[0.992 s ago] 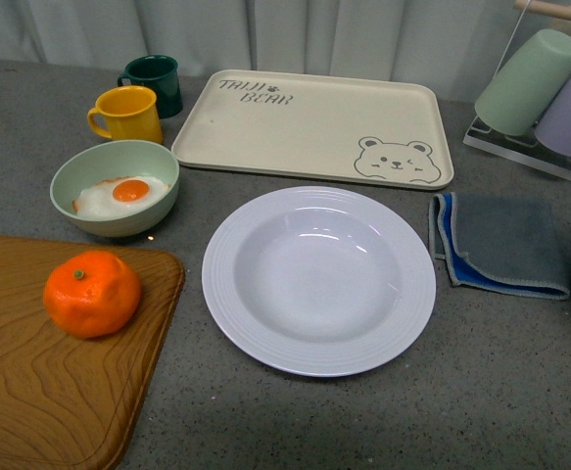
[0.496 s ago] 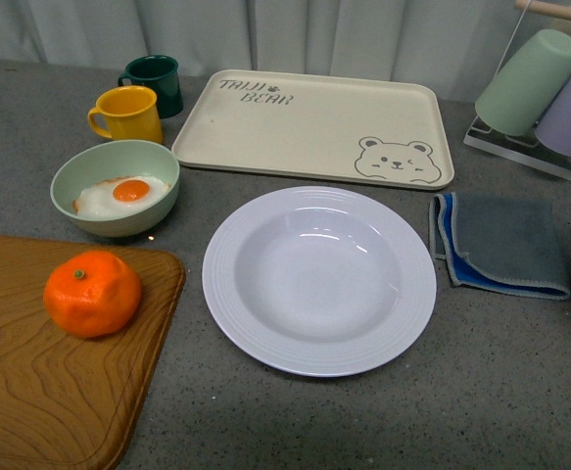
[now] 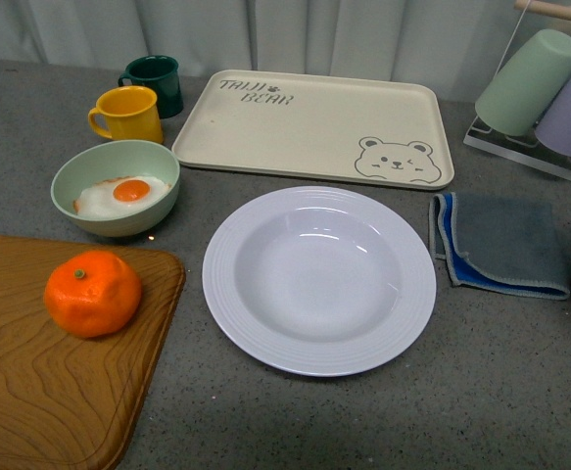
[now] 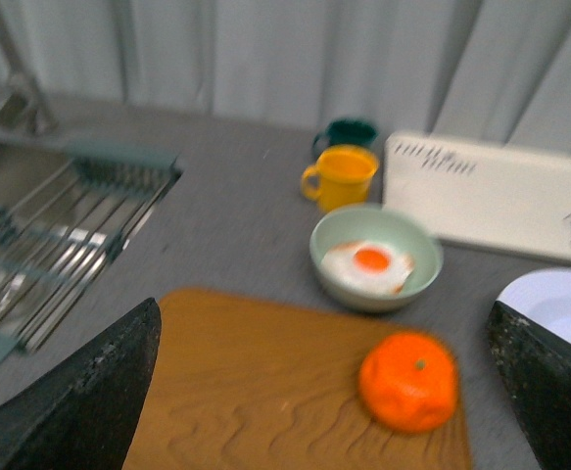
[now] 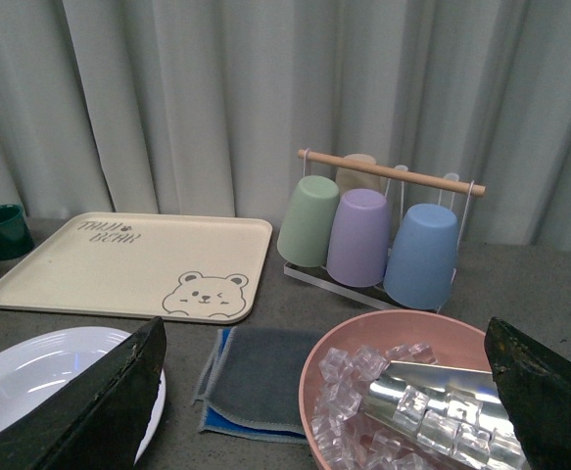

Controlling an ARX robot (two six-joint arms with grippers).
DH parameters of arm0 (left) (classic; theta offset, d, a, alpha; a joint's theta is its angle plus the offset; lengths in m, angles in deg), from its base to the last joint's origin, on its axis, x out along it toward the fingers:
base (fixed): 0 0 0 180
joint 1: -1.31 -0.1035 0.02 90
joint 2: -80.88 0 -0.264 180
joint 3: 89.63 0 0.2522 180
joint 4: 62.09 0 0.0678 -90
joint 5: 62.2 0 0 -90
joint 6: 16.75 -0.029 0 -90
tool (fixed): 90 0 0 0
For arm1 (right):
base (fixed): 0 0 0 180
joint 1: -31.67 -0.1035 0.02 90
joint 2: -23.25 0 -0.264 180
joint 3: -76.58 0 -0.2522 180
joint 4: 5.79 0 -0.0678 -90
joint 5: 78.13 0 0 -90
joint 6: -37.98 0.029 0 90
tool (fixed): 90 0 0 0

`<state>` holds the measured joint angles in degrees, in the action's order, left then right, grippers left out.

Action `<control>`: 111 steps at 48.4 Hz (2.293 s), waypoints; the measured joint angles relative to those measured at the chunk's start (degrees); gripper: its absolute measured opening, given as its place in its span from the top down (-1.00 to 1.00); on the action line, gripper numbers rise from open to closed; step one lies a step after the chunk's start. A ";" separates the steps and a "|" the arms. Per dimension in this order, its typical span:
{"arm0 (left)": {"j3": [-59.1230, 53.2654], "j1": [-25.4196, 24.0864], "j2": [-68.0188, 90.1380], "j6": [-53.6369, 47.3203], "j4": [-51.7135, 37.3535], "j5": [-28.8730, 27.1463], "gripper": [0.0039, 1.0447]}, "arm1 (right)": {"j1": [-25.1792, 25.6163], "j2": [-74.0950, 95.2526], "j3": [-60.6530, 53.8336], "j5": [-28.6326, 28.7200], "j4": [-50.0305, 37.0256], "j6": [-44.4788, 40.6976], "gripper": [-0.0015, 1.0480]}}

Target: Place orange and plate with both arms

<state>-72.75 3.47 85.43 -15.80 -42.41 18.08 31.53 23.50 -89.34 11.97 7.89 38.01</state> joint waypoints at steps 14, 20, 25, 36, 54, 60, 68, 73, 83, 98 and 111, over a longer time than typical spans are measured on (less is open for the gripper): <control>10.47 0.33 40.57 4.35 -16.28 0.92 -0.88 | 0.00 -0.04 0.00 0.00 -0.02 0.00 -0.82; 16.35 1.38 57.46 5.29 -18.27 3.39 -0.88 | 0.00 -0.04 0.00 0.00 -0.02 0.00 -0.82; 19.06 1.60 64.83 5.31 -18.91 4.48 -0.88 | 0.00 -0.04 0.00 0.00 -0.02 0.00 -0.82; 22.67 2.95 74.84 6.05 -19.06 6.78 -0.88 | 0.00 -0.04 0.00 0.00 -0.02 0.00 -0.82; 27.63 6.88 88.32 8.20 -21.07 7.96 -0.88 | 0.00 -0.04 0.00 0.00 -0.02 0.00 -0.82; 29.88 7.28 91.14 8.39 -20.59 9.77 -0.88 | 0.00 -0.04 0.00 0.00 -0.02 0.00 -0.82; 31.36 7.17 93.66 8.46 -19.63 9.75 -0.88 | 0.00 -0.04 0.00 0.00 -0.02 0.00 -0.82; 32.00 6.60 95.19 8.22 -19.34 9.33 -0.88 | 0.00 -0.04 0.00 0.00 -0.02 0.00 -0.82; 33.18 6.19 97.13 8.13 -18.16 9.97 -0.88 | 0.00 -0.04 0.00 0.00 -0.02 0.00 -0.82; 33.44 6.60 98.07 7.96 -18.86 9.49 -0.04 | 0.00 -0.04 0.00 0.00 -0.02 0.00 -0.82; 33.57 7.39 96.94 8.11 -17.62 9.60 0.08 | 0.00 -0.04 0.00 0.00 -0.02 0.00 -0.82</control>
<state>-39.18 10.86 182.37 -7.69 -60.03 27.68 31.53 23.46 -89.34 11.97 7.87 38.01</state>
